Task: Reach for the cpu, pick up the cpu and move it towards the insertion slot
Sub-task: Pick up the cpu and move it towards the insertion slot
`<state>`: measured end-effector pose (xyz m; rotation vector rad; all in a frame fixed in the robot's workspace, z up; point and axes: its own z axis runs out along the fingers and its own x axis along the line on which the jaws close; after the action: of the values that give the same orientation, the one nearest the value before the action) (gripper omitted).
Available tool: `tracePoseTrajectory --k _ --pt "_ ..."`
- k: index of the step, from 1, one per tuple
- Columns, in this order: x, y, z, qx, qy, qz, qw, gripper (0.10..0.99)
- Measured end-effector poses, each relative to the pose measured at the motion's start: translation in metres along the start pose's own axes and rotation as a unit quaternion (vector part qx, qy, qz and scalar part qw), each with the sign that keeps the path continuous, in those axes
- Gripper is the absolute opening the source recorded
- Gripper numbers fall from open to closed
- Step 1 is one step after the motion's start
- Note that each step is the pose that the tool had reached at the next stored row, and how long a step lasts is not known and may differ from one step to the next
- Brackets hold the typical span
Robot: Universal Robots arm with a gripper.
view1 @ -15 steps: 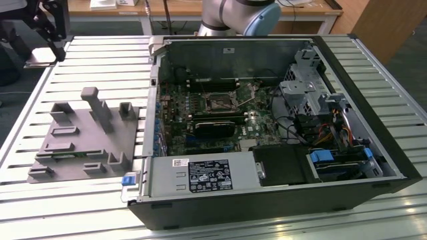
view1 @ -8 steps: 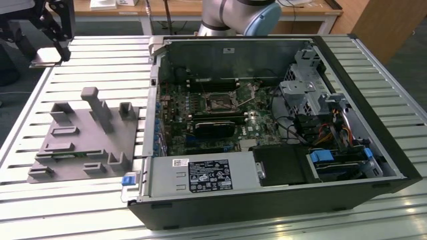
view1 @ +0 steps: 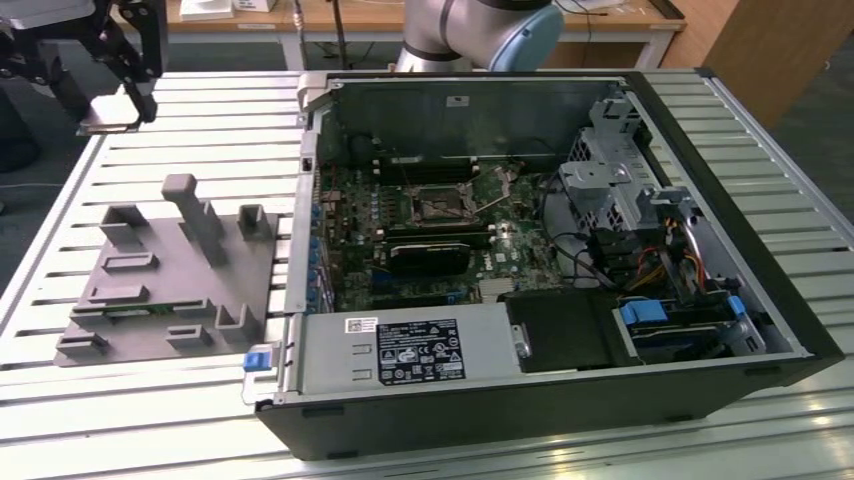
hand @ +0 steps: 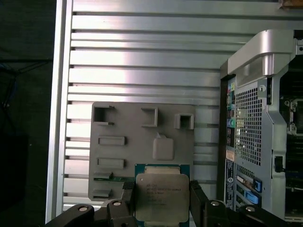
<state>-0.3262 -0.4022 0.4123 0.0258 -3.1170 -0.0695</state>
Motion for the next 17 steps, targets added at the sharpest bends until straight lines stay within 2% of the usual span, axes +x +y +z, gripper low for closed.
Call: tracePoseTrajectory --k 17 --pt "-0.0252 -0.0004 -0.0006 0.0 0.0 0.0 1.0 0.545"
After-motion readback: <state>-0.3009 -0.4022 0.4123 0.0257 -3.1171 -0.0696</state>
